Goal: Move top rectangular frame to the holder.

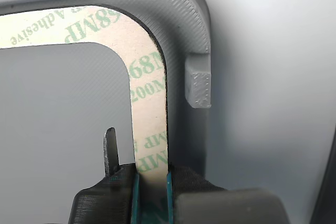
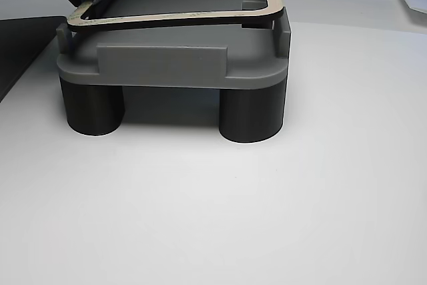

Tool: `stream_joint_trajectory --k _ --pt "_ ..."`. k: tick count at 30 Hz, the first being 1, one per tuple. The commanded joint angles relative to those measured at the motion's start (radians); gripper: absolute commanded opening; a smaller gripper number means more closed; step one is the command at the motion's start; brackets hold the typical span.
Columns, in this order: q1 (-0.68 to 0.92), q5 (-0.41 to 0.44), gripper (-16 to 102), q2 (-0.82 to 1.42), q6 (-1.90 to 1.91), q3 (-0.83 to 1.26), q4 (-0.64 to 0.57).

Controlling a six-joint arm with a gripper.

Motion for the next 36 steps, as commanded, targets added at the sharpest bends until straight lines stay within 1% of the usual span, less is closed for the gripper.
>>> stream_joint_trajectory --k 1,8,36 --pt "-0.017 -0.002 -10 0.017 0.002 -0.017 0.009" --pt "-0.017 -0.014 -10 0.015 -0.002 -0.018 0.009" --pt "-0.02 -0.018 -10 -0.009 -0.005 -0.023 0.008"
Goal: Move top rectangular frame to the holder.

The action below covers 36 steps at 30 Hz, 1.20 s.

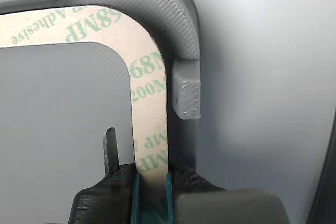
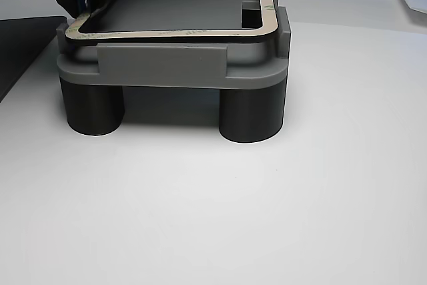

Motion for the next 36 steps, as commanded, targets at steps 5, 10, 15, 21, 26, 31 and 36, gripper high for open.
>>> stream_joint_trajectory --k 5,10,15,21,26,31,36 --pt "-0.017 -0.003 -10 0.021 0.002 -0.018 0.005" --pt "-0.017 -0.005 -9 0.025 0.003 -0.014 0.005" --pt "-0.017 0.003 -6 0.023 0.003 -0.014 -0.003" --pt "-0.017 0.008 -7 0.023 0.002 -0.015 -0.005" --pt "-0.017 0.003 -8 0.023 0.003 -0.012 -0.008" --pt "-0.017 0.006 -8 0.023 0.005 -0.011 -0.008" --pt "-0.018 0.017 2 0.026 0.003 -0.009 -0.017"
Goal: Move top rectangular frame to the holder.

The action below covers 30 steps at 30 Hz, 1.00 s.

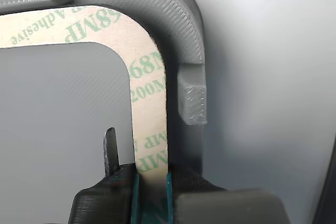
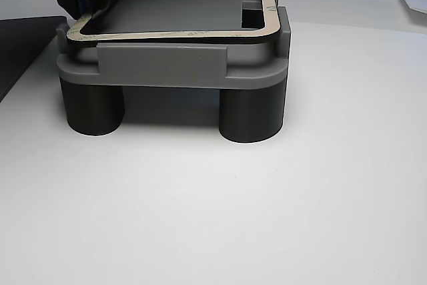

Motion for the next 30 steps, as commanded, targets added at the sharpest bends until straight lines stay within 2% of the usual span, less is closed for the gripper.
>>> stream_joint_trajectory --k 1,2,3,4,5,12,16,18,20,23,25,30 --pt "-0.017 0.009 17 0.026 -0.002 -0.015 -0.003" --pt "-0.017 0.011 52 0.026 -0.005 -0.018 -0.003" --pt "-0.017 0.014 96 0.028 -0.006 -0.023 0.0" --pt "-0.017 0.015 89 0.028 -0.008 -0.026 0.0" --pt "-0.017 0.017 100 0.028 -0.009 -0.032 0.0" --pt "-0.017 0.044 100 0.009 -0.049 -0.132 0.021" --pt "-0.015 0.132 100 0.032 -0.179 -0.207 0.018" --pt "-0.009 0.229 100 0.078 -0.301 -0.206 0.018" --pt "-0.003 0.33 100 0.176 -0.503 -0.101 -0.072" --pt "-0.023 0.442 100 0.383 -0.841 0.147 -0.295" --pt "-0.072 0.431 100 0.517 -1.023 0.285 -0.411" --pt "-0.267 0.288 100 0.776 -1.473 0.548 -0.557"
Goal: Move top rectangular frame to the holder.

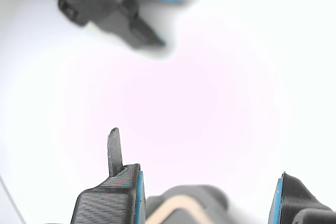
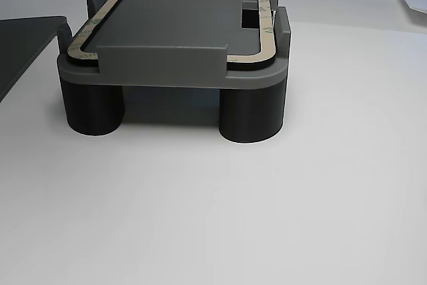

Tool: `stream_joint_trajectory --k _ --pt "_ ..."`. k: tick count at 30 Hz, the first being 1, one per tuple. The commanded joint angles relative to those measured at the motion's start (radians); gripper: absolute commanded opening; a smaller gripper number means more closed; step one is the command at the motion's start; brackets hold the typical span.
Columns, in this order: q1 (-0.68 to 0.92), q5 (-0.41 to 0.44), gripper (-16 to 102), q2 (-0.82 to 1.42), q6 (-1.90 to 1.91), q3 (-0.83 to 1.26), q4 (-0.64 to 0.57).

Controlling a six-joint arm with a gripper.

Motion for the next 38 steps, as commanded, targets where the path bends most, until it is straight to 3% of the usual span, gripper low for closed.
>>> stream_joint_trajectory --k 1,4,7,15,21,27,38 --pt "-0.149 -0.179 100 0.278 -0.541 0.284 -0.169" --pt "-0.268 -0.314 100 0.417 -0.747 0.383 -0.183" --pt "-0.357 -0.397 100 0.528 -0.891 0.46 -0.166" --pt "-0.431 -0.479 100 0.904 -1.048 0.839 -0.267" --pt "-0.428 -0.543 100 1.048 -1.081 0.974 -0.241" --pt "-0.428 -0.485 100 1.046 -1.046 0.976 -0.247" --pt "-0.428 -0.482 100 1.046 -1.043 0.976 -0.247"
